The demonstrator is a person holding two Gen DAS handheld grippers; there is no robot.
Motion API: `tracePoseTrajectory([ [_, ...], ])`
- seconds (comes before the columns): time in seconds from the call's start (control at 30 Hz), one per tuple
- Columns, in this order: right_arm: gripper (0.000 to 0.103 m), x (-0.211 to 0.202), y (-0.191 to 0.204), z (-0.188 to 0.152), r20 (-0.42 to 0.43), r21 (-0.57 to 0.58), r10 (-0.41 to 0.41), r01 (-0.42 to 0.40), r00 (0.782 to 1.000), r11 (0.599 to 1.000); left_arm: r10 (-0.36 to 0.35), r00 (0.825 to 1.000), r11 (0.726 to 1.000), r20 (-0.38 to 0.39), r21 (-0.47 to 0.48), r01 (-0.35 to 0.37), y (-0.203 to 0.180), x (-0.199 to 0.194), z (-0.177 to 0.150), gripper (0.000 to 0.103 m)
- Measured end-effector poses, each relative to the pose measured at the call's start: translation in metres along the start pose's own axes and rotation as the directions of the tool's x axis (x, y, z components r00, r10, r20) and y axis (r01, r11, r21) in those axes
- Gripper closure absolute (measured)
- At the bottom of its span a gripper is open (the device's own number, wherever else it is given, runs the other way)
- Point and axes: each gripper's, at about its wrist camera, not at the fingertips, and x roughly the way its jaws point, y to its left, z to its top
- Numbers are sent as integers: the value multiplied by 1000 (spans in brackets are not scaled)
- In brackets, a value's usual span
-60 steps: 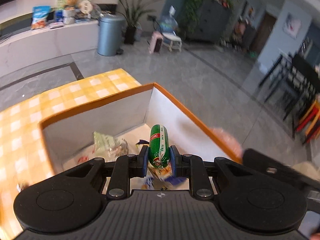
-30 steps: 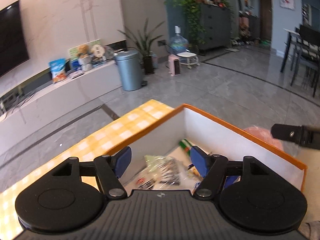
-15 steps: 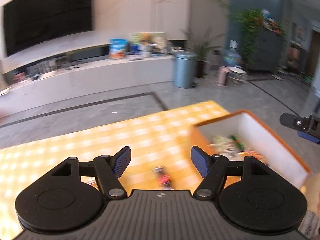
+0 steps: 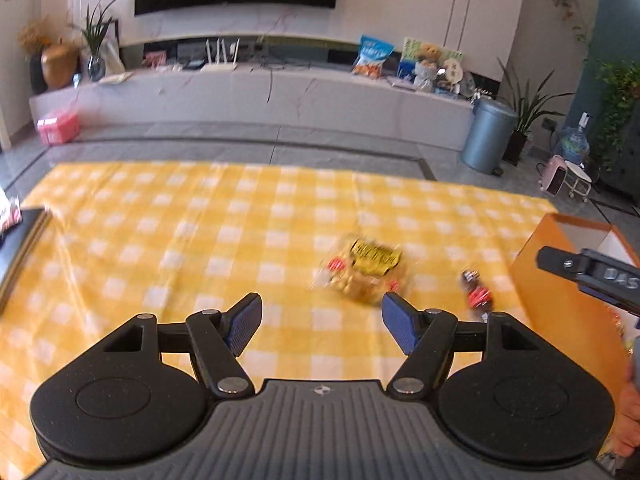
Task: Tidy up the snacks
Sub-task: 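Withdraw both grippers from the box toward the cola bottle and bread bag, then grasp the cola bottle with the right gripper while the left reaches the bread bag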
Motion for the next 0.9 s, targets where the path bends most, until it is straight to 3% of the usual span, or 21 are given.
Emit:
tracePoseTrajectory([
  [0.1, 36, 27, 5, -16, -42, -44, -65, 63, 997, 997, -11, 1000, 999, -28, -34, 10, 18, 7, -8, 22],
  [0.23, 36, 59, -1, -29, -92, -54, -126, 122, 988, 991, -22, 997, 999, -72, -44, 19, 27, 20, -20, 22],
  [0.57, 36, 112, -10, -46, -168, -103, -177, 162, 970, 981, 9, 992, 999, -126, 33, -5, 17, 39, -31, 22],
  [0.83, 58, 120, -15, -47, -158, -135, -181, 160, 971, 978, 11, 991, 995, -135, 98, 3, -8, 46, -28, 22],
  [0.9, 73, 120, -13, -47, -155, -159, -196, 171, 968, 972, 11, 989, 994, -149, 108, 5, -16, 49, -27, 22],
])
